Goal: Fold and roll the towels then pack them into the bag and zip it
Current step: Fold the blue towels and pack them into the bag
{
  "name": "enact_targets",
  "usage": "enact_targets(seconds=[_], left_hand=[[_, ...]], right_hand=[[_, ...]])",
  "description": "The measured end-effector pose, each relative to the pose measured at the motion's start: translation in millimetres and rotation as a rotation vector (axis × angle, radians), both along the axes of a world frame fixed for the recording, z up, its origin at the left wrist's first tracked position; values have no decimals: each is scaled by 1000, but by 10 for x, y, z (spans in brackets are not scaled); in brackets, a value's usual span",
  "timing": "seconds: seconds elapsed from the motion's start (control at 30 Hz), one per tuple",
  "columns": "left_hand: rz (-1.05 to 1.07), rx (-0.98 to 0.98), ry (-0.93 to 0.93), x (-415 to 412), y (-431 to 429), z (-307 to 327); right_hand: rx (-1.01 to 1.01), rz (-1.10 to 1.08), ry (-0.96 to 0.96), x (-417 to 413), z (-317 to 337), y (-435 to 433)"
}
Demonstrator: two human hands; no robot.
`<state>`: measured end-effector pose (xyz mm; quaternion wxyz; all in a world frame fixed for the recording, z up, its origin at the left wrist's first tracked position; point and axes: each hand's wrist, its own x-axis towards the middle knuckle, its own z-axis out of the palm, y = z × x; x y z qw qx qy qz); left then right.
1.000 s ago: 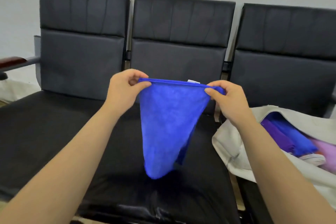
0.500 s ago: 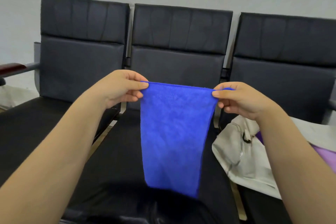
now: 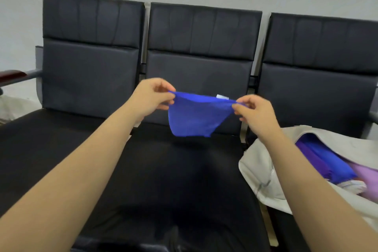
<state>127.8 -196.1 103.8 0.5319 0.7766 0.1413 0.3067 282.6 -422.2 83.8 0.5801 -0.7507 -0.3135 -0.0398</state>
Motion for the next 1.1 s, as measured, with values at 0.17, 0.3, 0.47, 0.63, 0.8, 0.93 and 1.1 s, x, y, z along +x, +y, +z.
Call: enact_targets(seconds=[0.17, 0.3, 0.47, 0.63, 0.8, 0.93, 1.1], left_hand=[[-164, 369, 393, -329, -159, -1157], [-449, 527, 816, -637, -409, -1986], [-438, 695, 764, -780, -477, -2103], [-398, 622, 690, -893, -427, -2100], [-235, 226, 672, -890, -443, -2059], [-199, 70, 762, -815, -424, -2063], [-158, 242, 947, -728, -345, -2145]], right_hand=[[-470, 142, -90, -180, -989, -350], [-980, 476, -74, -425, -1654, -623], [-1041, 553, -67, -503, -1683, -686], [-866, 598, 111, -577, -1664, -708], [-742, 527, 288, -578, -1697, -633], [-767, 458, 328, -562, -1758, -552], [-877, 359, 226, -538, -1901, -419]])
